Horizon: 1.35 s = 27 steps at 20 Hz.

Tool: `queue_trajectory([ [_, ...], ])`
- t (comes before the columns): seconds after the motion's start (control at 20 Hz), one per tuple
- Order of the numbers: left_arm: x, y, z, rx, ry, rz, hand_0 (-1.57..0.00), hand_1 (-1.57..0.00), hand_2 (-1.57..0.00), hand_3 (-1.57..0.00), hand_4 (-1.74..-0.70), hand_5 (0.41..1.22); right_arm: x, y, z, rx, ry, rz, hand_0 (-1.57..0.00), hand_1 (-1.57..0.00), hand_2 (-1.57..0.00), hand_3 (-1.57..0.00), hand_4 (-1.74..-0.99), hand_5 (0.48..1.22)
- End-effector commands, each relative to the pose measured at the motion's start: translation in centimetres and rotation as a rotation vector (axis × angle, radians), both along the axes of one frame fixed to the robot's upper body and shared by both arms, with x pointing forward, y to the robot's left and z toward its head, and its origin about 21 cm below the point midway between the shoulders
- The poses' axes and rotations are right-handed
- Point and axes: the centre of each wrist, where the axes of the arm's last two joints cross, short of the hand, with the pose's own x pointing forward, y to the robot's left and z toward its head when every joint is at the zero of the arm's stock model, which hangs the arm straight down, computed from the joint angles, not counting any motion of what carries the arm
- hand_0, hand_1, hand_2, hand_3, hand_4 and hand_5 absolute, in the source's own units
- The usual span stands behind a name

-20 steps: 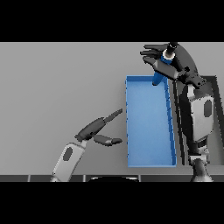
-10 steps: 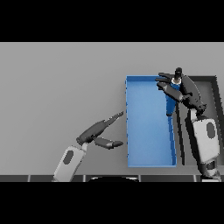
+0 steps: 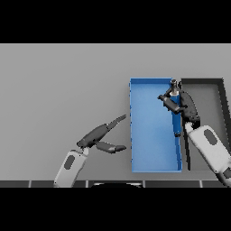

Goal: Pick up the blue pipe and place it into the blue bin.

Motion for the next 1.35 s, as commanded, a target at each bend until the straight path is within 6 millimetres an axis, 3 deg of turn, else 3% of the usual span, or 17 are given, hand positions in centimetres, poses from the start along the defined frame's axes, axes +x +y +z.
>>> queue_trajectory([
  [0.0,-0.1,-0.2,0.2,-0.011,-0.007,-0.007,0.0,0.0,0.0,0.0,-0.88,0.422,0.3,-0.1,-0.2,-0.023,0.039,-0.016,-0.94,-0.85,-0.86,-0.5,-1.503,1.221],
  [0.1,0.1,-0.2,0.2,-0.01,-0.005,-0.002,0.0,0.0,0.0,0.0,-0.88,0.427,0.4,-0.5,-0.1,-0.079,0.09,0.027,-0.6,-0.55,-0.55,-0.32,-1.337,1.221],
  [0.15,0.1,-0.1,0.2,-0.013,-0.002,-0.005,0.0,0.0,0.0,0.0,-0.88,0.428,0.4,-0.3,-0.1,-0.117,0.105,0.065,-0.48,-0.44,-0.44,-0.26,-1.275,1.186],
  [0.25,-0.1,-0.2,0.3,-0.028,-0.004,-0.017,0.0,0.0,0.0,0.0,-0.88,0.429,0.3,0.2,-0.3,-0.194,0.141,0.153,-0.31,-0.28,-0.28,-0.16,-1.175,1.084],
  [0.4,-0.4,-0.3,0.2,-0.021,0.0,-0.01,0.0,0.0,0.0,0.0,-0.89,0.428,0.4,-0.7,-1.1,-0.268,0.234,0.166,-0.16,-0.14,-0.14,-0.08,-1.083,0.934],
  [0.85,-0.2,-0.4,0.2,-0.015,-0.005,-0.002,0.0,0.0,0.0,0.0,-0.89,0.429,0.3,-0.1,-2.0,-0.37,0.32,0.195,-0.02,-0.02,-0.02,-0.01,-1.033,0.696],
  [1.3,-0.1,-0.4,0.0,-0.015,-0.004,0.003,0.0,0.0,0.0,0.0,-0.88,0.431,0.3,-0.2,-1.6,-0.382,0.333,0.218,-0.01,-0.01,-0.01,0.0,-1.022,0.643],
])
